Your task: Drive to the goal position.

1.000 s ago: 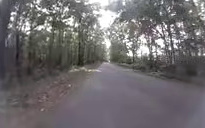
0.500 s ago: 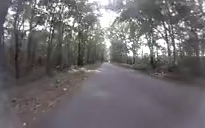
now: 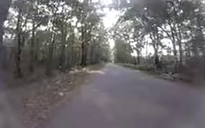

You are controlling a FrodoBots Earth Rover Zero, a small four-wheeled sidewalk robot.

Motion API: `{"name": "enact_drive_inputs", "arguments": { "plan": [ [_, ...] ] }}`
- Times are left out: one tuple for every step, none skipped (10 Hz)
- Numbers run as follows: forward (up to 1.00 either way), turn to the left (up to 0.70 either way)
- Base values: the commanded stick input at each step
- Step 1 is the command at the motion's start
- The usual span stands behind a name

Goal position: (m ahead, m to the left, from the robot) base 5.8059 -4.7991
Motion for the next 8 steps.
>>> {"name": "enact_drive_inputs", "arguments": {
  "plan": [
    [0.7, -0.01],
    [0.7, -0.01],
    [0.7, -0.01],
    [0.7, -0.01],
    [0.7, -0.01],
    [0.7, -0.01],
    [0.7, -0.01],
    [0.7, -0.01]
  ]
}}
